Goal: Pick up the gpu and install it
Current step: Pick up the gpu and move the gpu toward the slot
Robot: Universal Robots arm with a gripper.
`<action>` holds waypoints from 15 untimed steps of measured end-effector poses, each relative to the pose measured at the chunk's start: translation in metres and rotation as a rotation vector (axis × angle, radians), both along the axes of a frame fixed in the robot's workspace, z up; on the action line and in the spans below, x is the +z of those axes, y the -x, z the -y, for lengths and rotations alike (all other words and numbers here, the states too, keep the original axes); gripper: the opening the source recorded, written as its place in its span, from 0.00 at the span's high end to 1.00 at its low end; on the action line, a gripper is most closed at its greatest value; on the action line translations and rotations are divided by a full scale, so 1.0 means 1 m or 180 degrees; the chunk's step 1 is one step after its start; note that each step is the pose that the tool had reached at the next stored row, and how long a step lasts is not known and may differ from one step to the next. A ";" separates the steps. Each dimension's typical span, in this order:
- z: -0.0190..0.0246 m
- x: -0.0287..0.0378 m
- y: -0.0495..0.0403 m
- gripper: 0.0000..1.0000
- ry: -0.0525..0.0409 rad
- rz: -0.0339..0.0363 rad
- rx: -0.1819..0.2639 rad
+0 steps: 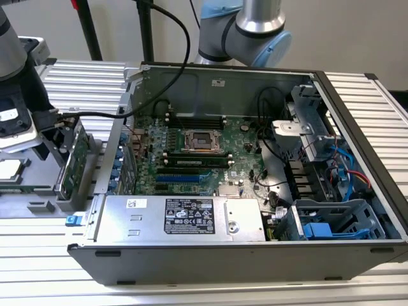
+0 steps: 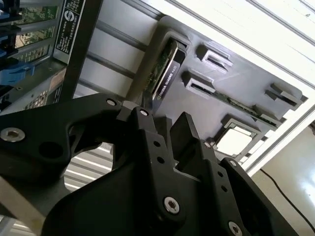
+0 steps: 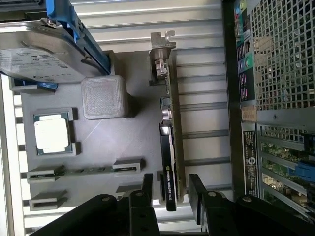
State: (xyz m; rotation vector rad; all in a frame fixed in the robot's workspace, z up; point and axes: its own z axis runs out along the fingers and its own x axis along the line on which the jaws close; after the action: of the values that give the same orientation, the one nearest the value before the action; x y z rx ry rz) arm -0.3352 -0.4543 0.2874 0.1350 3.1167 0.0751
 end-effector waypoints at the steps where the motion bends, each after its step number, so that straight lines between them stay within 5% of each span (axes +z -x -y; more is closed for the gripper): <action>1: 0.0000 -0.0007 -0.0002 0.00 0.0000 0.0000 0.0000; 15: 0.0000 -0.0068 -0.0018 0.00 0.0000 0.0000 0.0025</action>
State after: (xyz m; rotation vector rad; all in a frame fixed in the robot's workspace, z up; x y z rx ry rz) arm -0.3334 -0.4543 0.2806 0.1228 3.1174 0.0751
